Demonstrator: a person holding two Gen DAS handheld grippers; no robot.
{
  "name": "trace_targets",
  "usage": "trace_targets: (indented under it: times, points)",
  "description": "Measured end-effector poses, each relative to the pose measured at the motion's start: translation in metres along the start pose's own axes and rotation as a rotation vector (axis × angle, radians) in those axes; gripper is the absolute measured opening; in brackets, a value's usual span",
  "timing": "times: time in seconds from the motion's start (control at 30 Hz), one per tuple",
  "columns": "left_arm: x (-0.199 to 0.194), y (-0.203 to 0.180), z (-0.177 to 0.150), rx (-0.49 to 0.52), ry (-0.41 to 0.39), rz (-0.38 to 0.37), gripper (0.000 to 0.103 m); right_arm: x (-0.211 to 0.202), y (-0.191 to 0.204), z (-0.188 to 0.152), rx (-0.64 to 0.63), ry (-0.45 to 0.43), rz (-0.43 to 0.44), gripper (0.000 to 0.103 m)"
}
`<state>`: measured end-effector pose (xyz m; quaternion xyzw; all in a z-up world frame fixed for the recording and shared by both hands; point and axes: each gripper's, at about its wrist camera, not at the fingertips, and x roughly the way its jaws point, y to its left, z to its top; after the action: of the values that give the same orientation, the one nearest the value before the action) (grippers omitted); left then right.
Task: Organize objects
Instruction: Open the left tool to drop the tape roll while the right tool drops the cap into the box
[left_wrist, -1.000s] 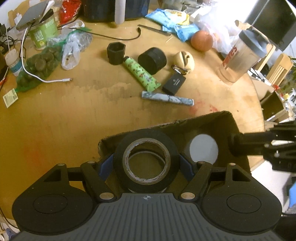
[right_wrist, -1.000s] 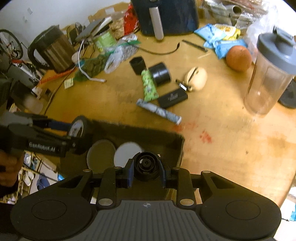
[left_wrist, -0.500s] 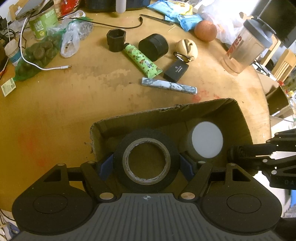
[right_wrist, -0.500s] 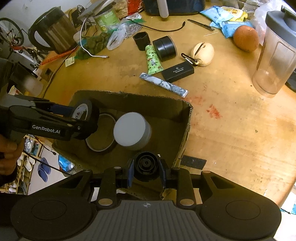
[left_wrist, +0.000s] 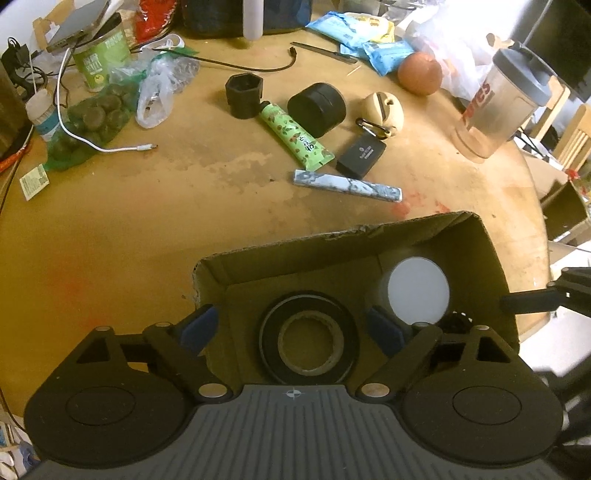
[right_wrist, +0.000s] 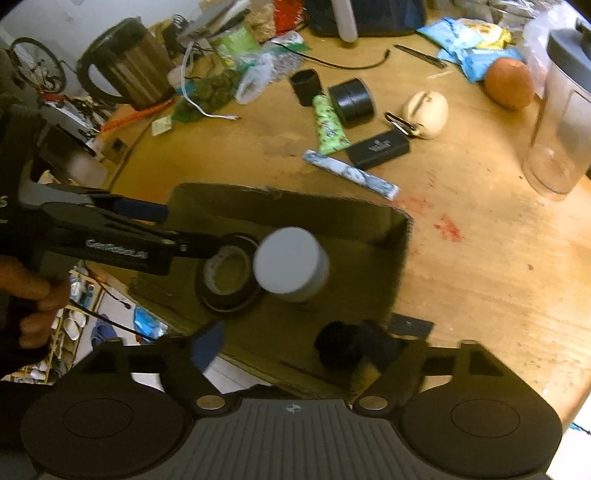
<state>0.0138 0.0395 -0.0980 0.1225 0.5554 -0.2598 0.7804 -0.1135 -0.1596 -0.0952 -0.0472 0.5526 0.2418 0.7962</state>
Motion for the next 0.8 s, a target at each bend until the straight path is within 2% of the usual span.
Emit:
trace_targets:
  times: [0.07,0.1,0.27,0.4,0.57,0.8]
  points:
    - [-0.001,-0.001,0.001,-0.001,0.0,0.006,0.09,-0.002,0.006,0.0,-0.024,-0.014,0.004,0.101]
    - [-0.002,-0.002,0.002,-0.001,-0.001,0.008,0.091,-0.004,0.008,0.001,-0.034,-0.021,-0.002,0.103]
    - [-0.004,-0.001,0.004,-0.003,-0.011,0.013,0.097,-0.012,0.008,0.005,-0.045,-0.056,0.012,0.103]
    - [-0.006,0.0,0.008,-0.012,-0.018,0.008,0.098,-0.019,0.004,0.01,-0.04,-0.086,0.013,0.103]
    - [-0.006,0.001,0.015,-0.009,-0.03,0.002,0.099,-0.024,-0.003,0.014,-0.021,-0.113,-0.026,0.103]
    - [-0.007,0.002,0.027,-0.005,-0.054,-0.016,0.099,-0.024,-0.021,0.021,0.038,-0.129,-0.125,0.103]
